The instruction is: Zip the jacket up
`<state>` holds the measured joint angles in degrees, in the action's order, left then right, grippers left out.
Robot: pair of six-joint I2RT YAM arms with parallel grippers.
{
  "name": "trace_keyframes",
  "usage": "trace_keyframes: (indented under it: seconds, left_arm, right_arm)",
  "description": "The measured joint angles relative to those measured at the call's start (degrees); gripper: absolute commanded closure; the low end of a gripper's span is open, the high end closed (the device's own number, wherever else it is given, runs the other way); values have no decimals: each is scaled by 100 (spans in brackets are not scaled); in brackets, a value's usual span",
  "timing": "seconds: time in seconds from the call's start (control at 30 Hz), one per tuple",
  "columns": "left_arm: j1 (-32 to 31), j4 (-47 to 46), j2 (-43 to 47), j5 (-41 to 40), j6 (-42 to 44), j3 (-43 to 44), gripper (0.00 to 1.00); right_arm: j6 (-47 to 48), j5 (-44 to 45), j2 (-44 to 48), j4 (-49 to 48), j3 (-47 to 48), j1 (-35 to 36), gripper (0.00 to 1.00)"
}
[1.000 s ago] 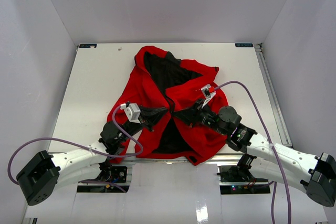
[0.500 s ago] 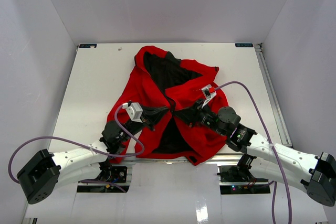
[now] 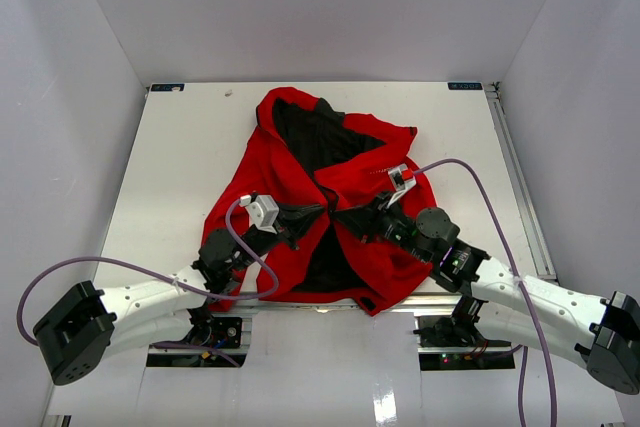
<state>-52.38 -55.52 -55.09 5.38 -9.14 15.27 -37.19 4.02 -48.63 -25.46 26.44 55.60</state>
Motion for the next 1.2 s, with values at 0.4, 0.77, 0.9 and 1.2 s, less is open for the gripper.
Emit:
trace_keyframes:
  seconds: [0.4, 0.77, 0.9, 1.2]
  left_arm:
    - [-32, 23, 63, -14, 153, 13, 100]
    - [-61, 22, 96, 178, 330, 12, 100]
    - [-61, 62, 160, 342, 474, 11, 100]
    - [-61, 151, 269, 800, 763, 4, 100]
  right_arm:
    - [-1, 116, 156, 21, -11, 59, 92]
    - [15, 141, 218, 114, -11, 78, 92]
    - [57, 97, 276, 179, -11, 80, 92]
    - [287, -56, 509, 537, 43, 115, 92]
